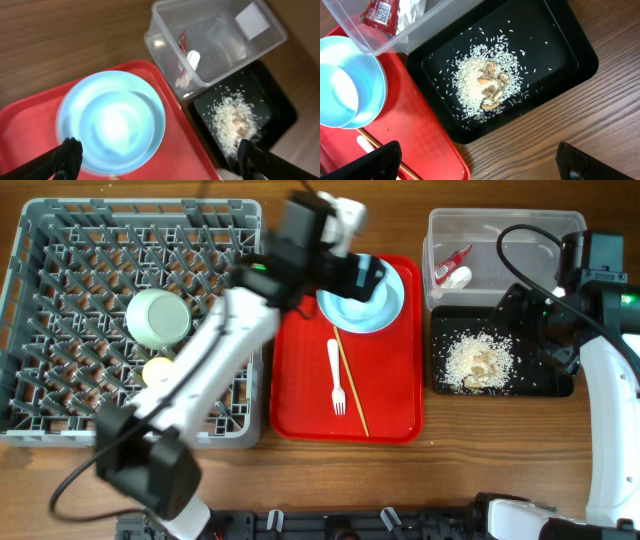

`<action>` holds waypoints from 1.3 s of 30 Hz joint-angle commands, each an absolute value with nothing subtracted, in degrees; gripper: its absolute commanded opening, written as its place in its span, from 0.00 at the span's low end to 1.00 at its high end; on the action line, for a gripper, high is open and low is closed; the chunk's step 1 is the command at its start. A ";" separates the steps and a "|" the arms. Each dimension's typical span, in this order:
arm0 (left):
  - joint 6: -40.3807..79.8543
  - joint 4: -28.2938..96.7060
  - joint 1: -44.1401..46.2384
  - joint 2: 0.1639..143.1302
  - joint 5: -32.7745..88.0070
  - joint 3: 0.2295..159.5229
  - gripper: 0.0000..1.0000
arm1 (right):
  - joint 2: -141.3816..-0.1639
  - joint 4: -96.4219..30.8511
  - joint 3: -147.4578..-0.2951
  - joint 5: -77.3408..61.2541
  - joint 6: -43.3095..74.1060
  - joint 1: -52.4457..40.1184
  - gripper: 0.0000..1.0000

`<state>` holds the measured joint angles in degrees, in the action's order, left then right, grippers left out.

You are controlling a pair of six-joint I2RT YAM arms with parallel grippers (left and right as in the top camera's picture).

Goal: Sort waste into correct bins and load items into the dishwasher rack
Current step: 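Grasp the light blue bowl on the plate with the left gripper, then place the light blue bowl into the dish rack with the left gripper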

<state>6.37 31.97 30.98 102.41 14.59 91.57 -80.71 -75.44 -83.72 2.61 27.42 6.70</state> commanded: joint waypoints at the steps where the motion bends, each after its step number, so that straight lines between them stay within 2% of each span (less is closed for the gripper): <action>1: 7.77 29.04 36.82 109.71 4.34 91.90 1.00 | -80.09 -75.77 -83.99 2.72 28.03 6.83 1.00; 4: 7.77 27.94 39.09 115.28 1.98 91.90 0.89 | -80.09 -75.85 -83.99 2.52 26.96 6.83 1.00; 8: 7.79 28.58 39.44 121.23 -1.39 91.90 0.69 | -80.09 -76.18 -83.99 2.52 26.96 6.83 1.00; 13: 7.79 32.03 39.42 122.87 -4.36 91.79 0.43 | -80.09 -76.16 -83.99 2.50 26.96 6.83 1.00; 15: 7.79 33.19 39.42 122.93 -6.00 91.74 0.38 | -80.09 -76.16 -83.99 2.50 26.96 6.83 1.00; 17: 7.79 33.76 39.42 122.93 -6.13 91.74 0.27 | -80.07 -76.20 -83.99 2.52 26.96 6.83 1.00; 20: 7.79 35.44 39.42 122.93 -6.13 91.74 0.16 | -80.09 -76.20 -83.99 2.50 26.96 6.83 1.00; 25: 7.77 37.19 39.42 122.93 -6.13 91.74 0.04 | -80.09 -76.20 -83.99 2.50 26.94 6.83 1.00; 31: 7.77 37.87 39.11 119.46 -6.09 91.85 0.04 | -80.07 -76.20 -83.99 2.52 26.92 6.83 1.00; 35: 7.75 38.70 36.88 110.19 -4.93 91.92 0.04 | -80.09 -76.20 -83.99 2.52 26.94 6.83 1.00; 39: 7.70 38.65 30.15 101.41 6.15 91.92 0.04 | -80.09 -76.20 -83.99 2.52 26.92 6.83 1.00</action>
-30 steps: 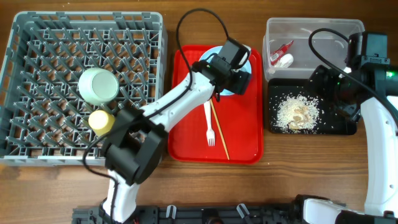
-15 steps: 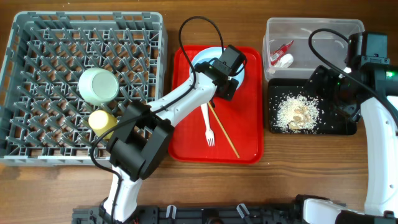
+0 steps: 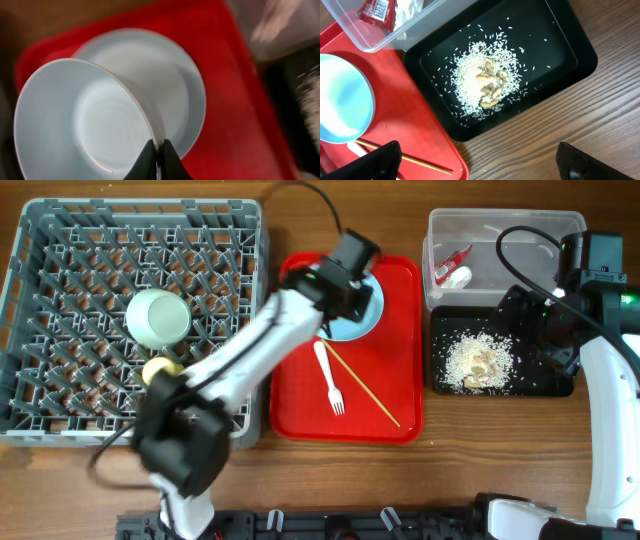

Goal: Sort waste into correct bins and load items into the dishwasher rack
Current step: 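Place the light blue bowl into the dish rack with the left gripper, then grasp the white plastic fork with the left gripper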

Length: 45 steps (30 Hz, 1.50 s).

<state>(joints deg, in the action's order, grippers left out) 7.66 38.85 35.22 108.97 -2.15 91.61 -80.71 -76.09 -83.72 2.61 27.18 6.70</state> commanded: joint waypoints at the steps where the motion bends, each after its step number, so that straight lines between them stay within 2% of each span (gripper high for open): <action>1: 7.44 38.65 27.83 99.83 9.93 91.92 0.04 | -80.09 -76.20 -83.99 2.50 26.92 6.83 1.00; 5: 6.26 38.65 16.32 96.09 25.93 91.92 0.04 | -80.09 -76.23 -83.99 2.52 26.92 6.83 1.00; 10: 6.28 37.95 -1.63 98.41 47.68 91.90 0.04 | -80.09 -76.34 -83.99 2.52 26.92 6.83 1.00; 14: 6.28 37.28 -10.24 103.57 60.64 91.90 0.04 | -80.09 -76.38 -83.99 2.52 26.92 6.83 1.00; 18: 6.50 34.89 -14.72 110.61 75.61 91.90 0.04 | -80.09 -76.38 -83.99 2.52 26.94 6.83 1.00; 25: 6.46 34.92 -17.91 118.93 80.51 91.90 0.04 | -80.09 -76.36 -83.99 2.52 26.96 6.83 1.00; 31: 6.48 34.92 -20.43 119.81 72.86 91.90 0.04 | -80.07 -76.58 -83.99 2.52 26.94 6.83 1.00; 32: 6.46 34.96 -21.30 119.81 72.23 91.90 0.07 | -80.09 -76.62 -83.99 2.52 26.94 6.83 1.00; 35: 6.52 34.98 -24.91 119.81 71.90 91.90 0.53 | -80.09 -76.58 -83.99 2.52 26.94 6.83 1.00; 36: 7.46 35.03 -26.33 119.81 71.92 91.90 0.72 | -80.09 -76.55 -83.99 2.52 26.98 6.83 1.00; 38: 9.96 35.09 -28.91 119.81 72.01 91.90 0.95 | -80.09 -76.58 -83.99 2.52 26.96 6.83 1.00; 39: 9.93 35.81 -30.37 119.68 72.40 91.90 1.00 | -80.09 -76.60 -83.99 2.52 26.96 6.83 1.00; 45: 9.91 36.95 -34.37 112.86 72.99 91.90 1.00 | -80.07 -76.58 -83.99 2.52 26.94 6.83 1.00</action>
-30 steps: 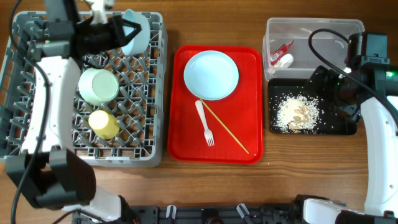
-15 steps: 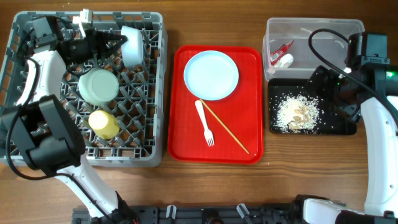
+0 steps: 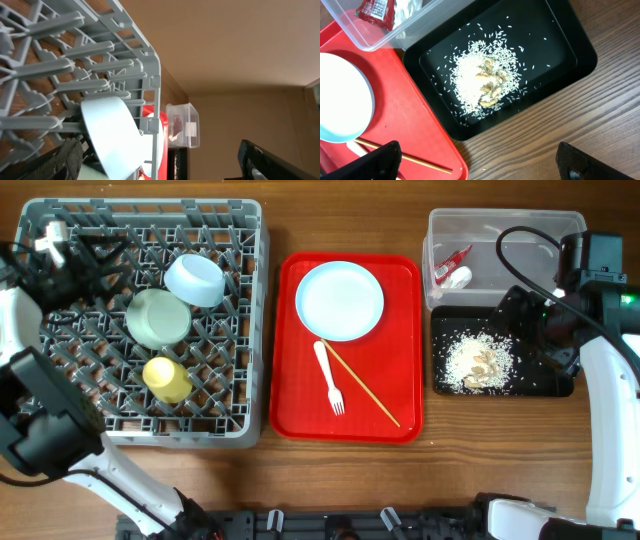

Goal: Sort waste into correct bins and load items into the dishwasher rack
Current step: 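Grasp the white plastic fork with the left gripper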

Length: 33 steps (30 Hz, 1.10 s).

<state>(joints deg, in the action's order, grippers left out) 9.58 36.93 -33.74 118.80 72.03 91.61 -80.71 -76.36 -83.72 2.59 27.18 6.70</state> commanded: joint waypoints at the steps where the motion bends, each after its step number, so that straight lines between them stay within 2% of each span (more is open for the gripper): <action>1: 9.91 37.17 -34.26 111.07 72.97 91.90 1.00 | -80.09 -76.58 -83.99 2.52 26.96 6.83 1.00; 3: 9.89 39.40 -32.77 106.91 69.43 91.90 1.00 | -80.09 -76.58 -83.99 2.52 26.68 6.83 1.00; 6: 9.87 47.94 -27.55 100.92 52.53 91.90 1.00 | -80.07 -76.66 -83.99 2.52 24.95 6.83 1.00; 8: 9.91 55.42 -20.21 97.19 39.97 91.90 1.00 | -80.09 -76.77 -83.99 2.52 23.94 6.83 1.00; 10: 9.93 60.66 -13.28 95.53 32.53 91.90 1.00 | -80.09 -76.77 -83.99 2.52 23.94 6.83 1.00; 14: 9.91 68.47 3.95 95.92 23.77 91.88 1.00 | -80.09 -76.77 -83.99 2.52 23.94 6.83 1.00; 17: 9.87 68.36 15.22 96.16 23.66 91.88 1.00 | -80.09 -76.82 -83.99 2.52 22.50 6.83 1.00; 19: 11.46 67.94 22.26 96.62 18.65 91.88 1.00 | -80.09 -77.01 -83.99 2.52 22.48 6.83 1.00; 22: 27.42 70.22 29.02 98.13 4.36 91.70 1.00 | -80.09 -77.03 -83.99 2.52 22.50 6.83 1.00; 27: 47.16 67.33 37.30 101.60 2.52 83.29 1.00 | -80.09 -77.25 -83.99 2.50 22.52 6.83 1.00; 33: 51.70 56.73 42.37 104.77 2.48 71.57 0.99 | -80.09 -77.45 -83.99 2.50 22.63 6.83 1.00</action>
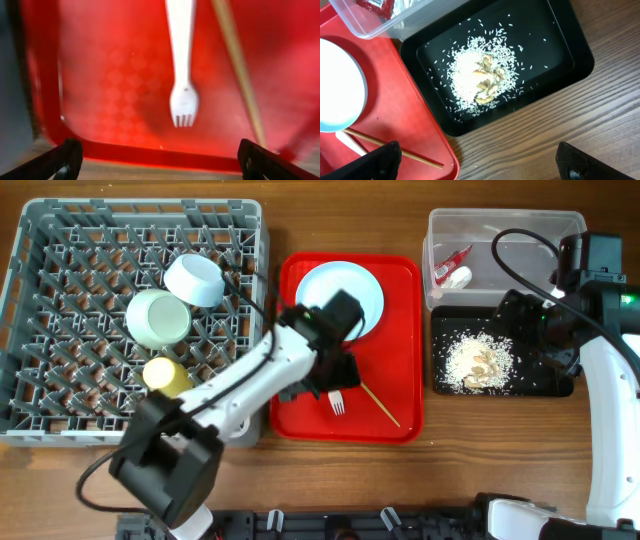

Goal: Sort waste into correct bins and load items into the dishwasher rack
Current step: 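Grasp the white plastic fork with the left gripper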

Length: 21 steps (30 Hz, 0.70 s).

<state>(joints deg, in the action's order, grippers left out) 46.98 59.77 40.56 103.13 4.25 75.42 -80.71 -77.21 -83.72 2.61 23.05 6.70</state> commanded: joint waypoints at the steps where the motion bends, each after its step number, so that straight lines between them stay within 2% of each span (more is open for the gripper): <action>1: 51.68 54.54 42.85 105.21 1.87 70.24 0.99 | -80.09 -77.49 -83.99 2.42 22.68 6.83 1.00; 6: 51.70 45.91 43.77 106.87 -0.56 65.89 0.92 | -80.09 -77.47 -83.99 1.43 22.65 6.83 1.00; 10: 51.68 44.31 43.79 109.30 -0.73 65.56 0.96 | -80.09 -77.47 -83.99 1.43 22.63 6.83 1.00; 12: 51.68 44.31 43.79 110.61 -0.69 65.56 0.94 | -80.09 -77.47 -83.99 1.43 22.63 6.83 1.00; 13: 51.68 44.34 43.79 111.04 -0.34 65.56 0.90 | -80.09 -77.47 -83.99 1.43 22.63 6.83 1.00; 14: 51.68 44.36 43.77 111.26 0.36 65.56 0.77 | -80.09 -77.45 -83.99 1.43 22.65 6.83 1.00; 15: 51.68 44.38 43.79 111.33 0.84 65.56 0.69 | -80.09 -77.43 -83.99 1.43 22.63 6.83 1.00; 16: 51.68 44.56 43.79 111.33 1.23 65.56 0.53 | -80.09 -77.45 -83.99 1.45 22.63 6.83 1.00; 17: 51.68 44.58 43.77 111.33 1.52 65.56 0.46 | -80.09 -77.43 -83.99 1.45 22.63 6.83 1.00; 21: 51.68 44.58 43.77 111.33 1.72 65.56 0.31 | -80.09 -77.43 -83.99 1.45 22.61 6.83 1.00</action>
